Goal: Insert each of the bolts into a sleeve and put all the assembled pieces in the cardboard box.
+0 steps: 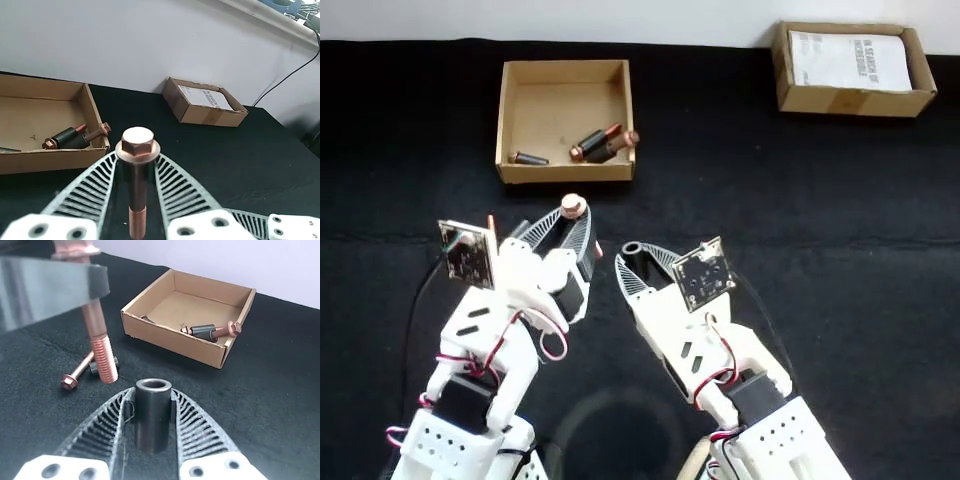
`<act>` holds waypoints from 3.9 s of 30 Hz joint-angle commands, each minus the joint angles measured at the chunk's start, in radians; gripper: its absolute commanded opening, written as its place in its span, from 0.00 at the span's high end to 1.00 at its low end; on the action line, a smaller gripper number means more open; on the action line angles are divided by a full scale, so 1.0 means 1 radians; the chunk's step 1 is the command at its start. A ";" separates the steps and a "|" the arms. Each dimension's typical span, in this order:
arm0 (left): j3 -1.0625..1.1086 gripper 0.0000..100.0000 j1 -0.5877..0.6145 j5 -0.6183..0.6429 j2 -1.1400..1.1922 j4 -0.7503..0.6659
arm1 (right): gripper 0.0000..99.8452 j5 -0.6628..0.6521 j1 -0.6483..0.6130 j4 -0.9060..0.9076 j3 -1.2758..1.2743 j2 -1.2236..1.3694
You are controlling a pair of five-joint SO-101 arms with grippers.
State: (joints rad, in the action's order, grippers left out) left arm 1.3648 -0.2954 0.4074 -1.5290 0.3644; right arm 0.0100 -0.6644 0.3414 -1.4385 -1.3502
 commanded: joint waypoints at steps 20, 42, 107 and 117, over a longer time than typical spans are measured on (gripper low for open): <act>-0.582 0.99 -0.102 0.061 0.483 0.213 | 0.99 -0.005 -0.002 -0.174 -0.068 -0.008; -0.395 0.99 -0.104 0.061 0.493 0.080 | 0.99 -0.005 -0.004 -0.173 -0.019 -0.004; -1.096 0.99 0.081 -0.025 0.483 1.315 | 0.99 -0.005 0.101 -0.047 0.257 0.044; -0.949 0.99 0.460 -0.025 0.484 1.229 | 0.99 -0.003 0.143 0.059 0.820 0.547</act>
State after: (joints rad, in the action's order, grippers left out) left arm 0.3552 0.0698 0.3874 -1.0487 1.6548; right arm 0.0069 -0.5324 0.3905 -0.8293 -0.9513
